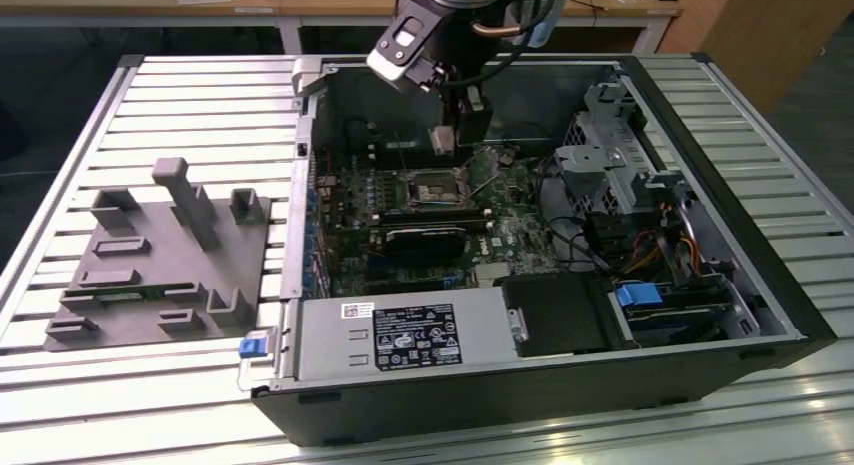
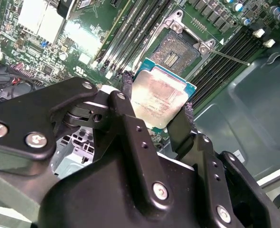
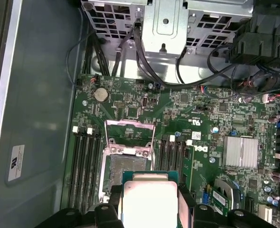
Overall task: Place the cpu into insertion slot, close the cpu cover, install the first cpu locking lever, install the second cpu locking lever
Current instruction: 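Place the cpu into insertion slot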
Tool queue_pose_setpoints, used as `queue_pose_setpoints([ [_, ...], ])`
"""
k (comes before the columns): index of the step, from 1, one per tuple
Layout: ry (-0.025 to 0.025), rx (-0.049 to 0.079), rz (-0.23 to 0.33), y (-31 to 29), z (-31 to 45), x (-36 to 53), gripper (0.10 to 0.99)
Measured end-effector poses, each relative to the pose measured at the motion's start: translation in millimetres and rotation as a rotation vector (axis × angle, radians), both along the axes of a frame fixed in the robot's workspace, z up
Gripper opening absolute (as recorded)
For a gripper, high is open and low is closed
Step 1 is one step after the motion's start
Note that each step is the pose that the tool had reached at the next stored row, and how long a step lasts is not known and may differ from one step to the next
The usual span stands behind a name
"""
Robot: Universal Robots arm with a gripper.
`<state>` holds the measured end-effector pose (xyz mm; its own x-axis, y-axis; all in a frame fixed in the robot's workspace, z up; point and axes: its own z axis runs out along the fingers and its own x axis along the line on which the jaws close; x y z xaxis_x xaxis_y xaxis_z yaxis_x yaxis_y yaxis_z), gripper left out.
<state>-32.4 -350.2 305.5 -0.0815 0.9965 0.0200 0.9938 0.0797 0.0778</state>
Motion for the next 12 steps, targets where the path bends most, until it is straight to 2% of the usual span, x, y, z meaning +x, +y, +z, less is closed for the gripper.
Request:
queue_pose_setpoints([
  [12,0.0001,0.000,0.000,0.0,-6.1,0.0,0.541],
])
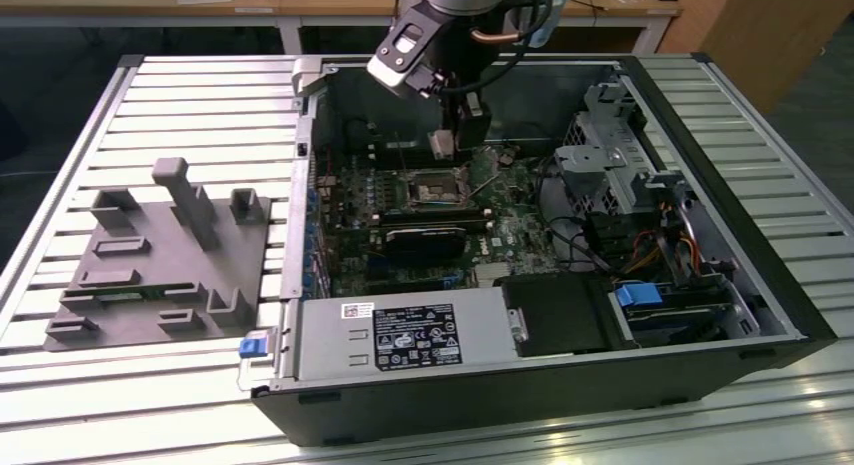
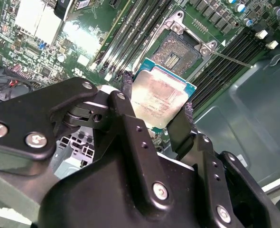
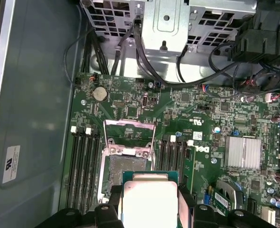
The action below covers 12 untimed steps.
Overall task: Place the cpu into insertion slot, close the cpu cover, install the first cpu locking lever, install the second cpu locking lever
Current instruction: 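Place the cpu into insertion slot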
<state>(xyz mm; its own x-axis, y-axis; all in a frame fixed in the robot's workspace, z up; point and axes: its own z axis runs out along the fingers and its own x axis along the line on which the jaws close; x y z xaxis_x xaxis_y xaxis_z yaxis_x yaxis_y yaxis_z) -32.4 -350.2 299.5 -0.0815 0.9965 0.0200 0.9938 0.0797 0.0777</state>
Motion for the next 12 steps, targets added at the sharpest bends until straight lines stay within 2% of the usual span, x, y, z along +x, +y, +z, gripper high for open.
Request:
queue_pose_setpoints([
  [7,0.0000,0.000,-0.002,0.0,-2.4,0.0,0.541],
  [12,0.0000,-0.001,-0.040,0.8,-5.5,-0.1,0.541],
])
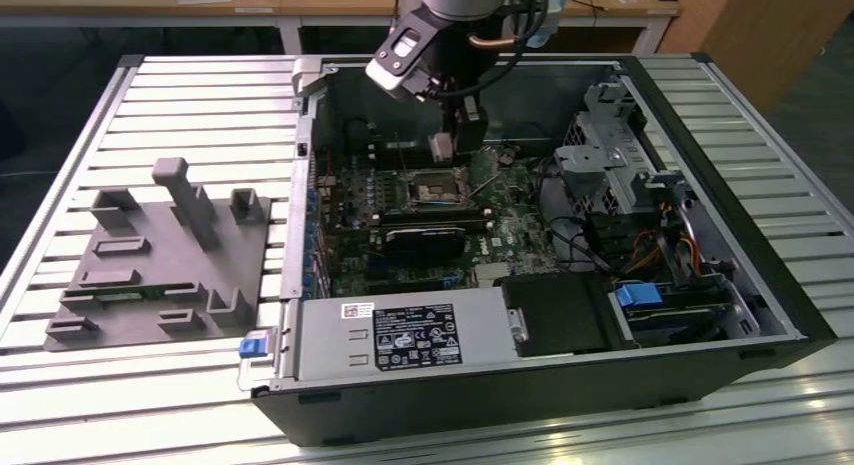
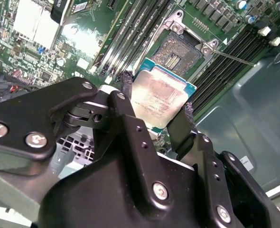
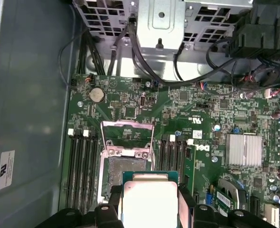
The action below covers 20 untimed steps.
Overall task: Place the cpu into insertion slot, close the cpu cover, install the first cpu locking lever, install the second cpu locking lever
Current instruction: 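Place the cpu into insertion slot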
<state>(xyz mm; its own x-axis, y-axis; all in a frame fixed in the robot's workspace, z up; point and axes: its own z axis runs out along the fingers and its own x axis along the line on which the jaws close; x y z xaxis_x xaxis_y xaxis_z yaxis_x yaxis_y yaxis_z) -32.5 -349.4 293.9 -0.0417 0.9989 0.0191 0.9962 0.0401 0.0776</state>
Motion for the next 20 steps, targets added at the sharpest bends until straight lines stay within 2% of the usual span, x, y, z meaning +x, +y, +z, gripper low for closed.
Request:
queue_pose_setpoints([
  [3,0.0001,0.000,-0.015,1.1,-2.8,0.1,0.541],
  [20,0.0005,0.000,-0.017,2.0,-19.6,0.0,0.541],
])
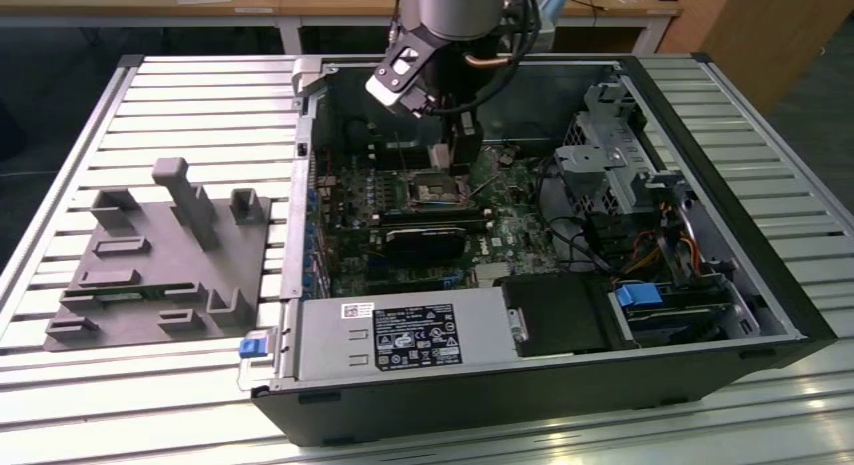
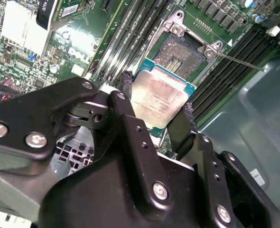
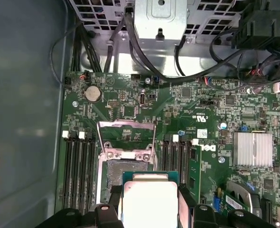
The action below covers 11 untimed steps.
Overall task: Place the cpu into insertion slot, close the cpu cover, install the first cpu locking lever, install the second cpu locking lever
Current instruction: 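Place the cpu into insertion slot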
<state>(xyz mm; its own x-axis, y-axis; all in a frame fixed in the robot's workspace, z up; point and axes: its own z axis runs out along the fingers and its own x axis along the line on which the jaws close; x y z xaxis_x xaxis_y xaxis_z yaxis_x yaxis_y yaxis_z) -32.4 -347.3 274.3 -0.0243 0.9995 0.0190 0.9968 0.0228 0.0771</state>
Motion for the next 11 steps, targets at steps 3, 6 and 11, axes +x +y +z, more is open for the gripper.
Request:
queue_pose_setpoints([
  [3,0.0000,0.000,-0.004,0.3,-5.3,0.0,0.541],
  [6,0.0002,-0.001,-0.007,1.5,-10.8,0.0,0.541],
  [11,0.0002,-0.002,-0.007,4.7,-18.1,-1.5,0.541],
])
